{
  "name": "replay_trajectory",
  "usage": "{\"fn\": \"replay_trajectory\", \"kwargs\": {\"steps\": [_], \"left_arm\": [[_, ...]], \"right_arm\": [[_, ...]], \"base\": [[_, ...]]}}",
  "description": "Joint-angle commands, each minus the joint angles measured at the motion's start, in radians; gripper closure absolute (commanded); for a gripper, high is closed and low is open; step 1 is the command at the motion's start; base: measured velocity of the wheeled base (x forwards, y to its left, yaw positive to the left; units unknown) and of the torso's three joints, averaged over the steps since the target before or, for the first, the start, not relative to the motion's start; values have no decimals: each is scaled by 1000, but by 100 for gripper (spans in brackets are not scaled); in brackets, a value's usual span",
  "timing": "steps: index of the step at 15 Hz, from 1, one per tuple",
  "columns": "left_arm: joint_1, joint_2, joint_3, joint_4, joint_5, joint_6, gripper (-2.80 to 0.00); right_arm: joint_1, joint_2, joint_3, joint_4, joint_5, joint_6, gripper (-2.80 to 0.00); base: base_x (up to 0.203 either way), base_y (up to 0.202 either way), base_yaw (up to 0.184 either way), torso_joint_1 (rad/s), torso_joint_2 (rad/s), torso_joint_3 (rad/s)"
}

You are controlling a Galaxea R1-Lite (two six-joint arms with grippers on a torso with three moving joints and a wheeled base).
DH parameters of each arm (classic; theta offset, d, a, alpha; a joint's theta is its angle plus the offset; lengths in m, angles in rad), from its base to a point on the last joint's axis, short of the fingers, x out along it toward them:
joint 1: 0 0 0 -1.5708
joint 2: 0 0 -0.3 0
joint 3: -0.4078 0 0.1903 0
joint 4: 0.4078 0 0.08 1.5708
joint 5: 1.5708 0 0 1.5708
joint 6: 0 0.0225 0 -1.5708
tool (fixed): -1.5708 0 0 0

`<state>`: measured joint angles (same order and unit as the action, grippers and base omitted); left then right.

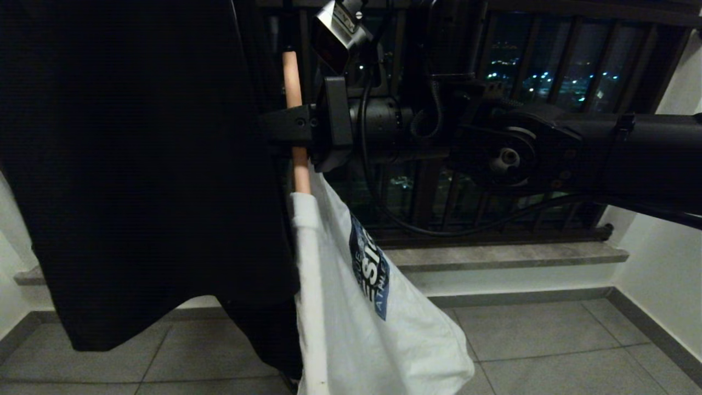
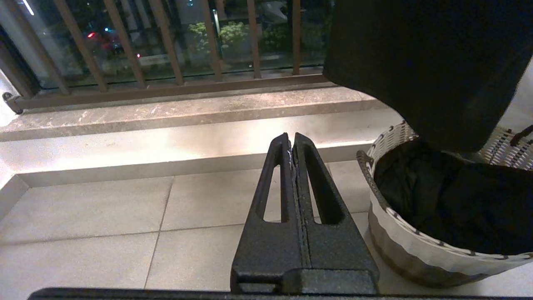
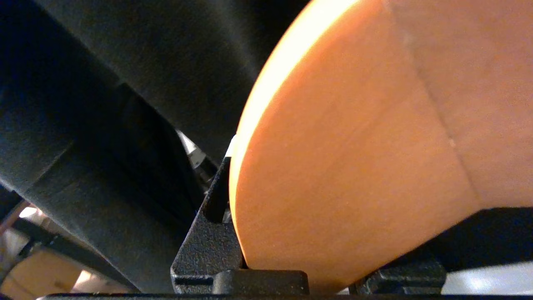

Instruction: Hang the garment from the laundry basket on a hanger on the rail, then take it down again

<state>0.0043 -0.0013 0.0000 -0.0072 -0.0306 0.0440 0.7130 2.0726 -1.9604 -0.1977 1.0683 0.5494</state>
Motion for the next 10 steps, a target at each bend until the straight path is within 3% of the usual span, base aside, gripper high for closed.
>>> {"fn": "replay_trajectory", "kwargs": {"steps": [1, 10], "left_arm": [[0, 0, 3, 0, 0, 0, 0], [0, 0, 3, 0, 0, 0, 0]], "right_arm": [[6, -12, -2, -3, 4, 3, 0], [52, -76, -15, -12, -19, 3, 0]], "base": [[0, 0, 0, 0, 0, 0], [0, 0, 0, 0, 0, 0]]}}
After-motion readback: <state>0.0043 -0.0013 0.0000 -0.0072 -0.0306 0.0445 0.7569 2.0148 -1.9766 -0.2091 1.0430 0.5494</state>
